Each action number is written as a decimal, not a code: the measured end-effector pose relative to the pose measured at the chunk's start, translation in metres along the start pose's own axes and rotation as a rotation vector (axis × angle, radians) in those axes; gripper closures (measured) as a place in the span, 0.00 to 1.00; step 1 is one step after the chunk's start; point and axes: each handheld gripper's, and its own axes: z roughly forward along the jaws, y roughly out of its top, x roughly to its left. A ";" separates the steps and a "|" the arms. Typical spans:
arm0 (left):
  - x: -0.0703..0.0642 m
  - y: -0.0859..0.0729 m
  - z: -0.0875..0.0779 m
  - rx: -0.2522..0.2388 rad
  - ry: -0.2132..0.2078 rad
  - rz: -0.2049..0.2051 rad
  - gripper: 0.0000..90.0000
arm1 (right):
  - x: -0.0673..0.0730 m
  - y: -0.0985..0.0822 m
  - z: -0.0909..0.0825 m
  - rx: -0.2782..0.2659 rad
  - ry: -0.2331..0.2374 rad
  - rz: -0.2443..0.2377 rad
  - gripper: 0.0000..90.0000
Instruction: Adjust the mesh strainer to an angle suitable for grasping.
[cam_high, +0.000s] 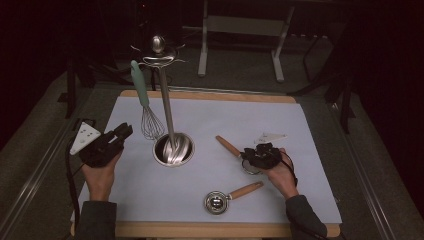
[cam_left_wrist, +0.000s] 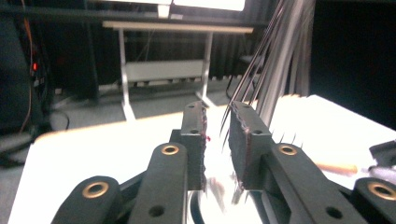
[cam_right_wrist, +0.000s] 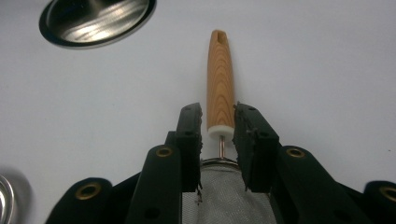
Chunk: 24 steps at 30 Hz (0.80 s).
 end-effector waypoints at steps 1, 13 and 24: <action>0.001 -0.006 0.002 0.023 0.004 -0.001 0.83 | -0.001 0.001 0.001 0.013 0.002 0.002 0.78; 0.003 -0.067 0.017 0.187 0.051 -0.017 0.79 | -0.012 0.016 0.017 0.107 -0.019 0.014 0.79; 0.003 -0.101 0.030 0.285 0.098 -0.025 0.77 | -0.015 0.026 0.030 0.154 -0.014 0.048 0.84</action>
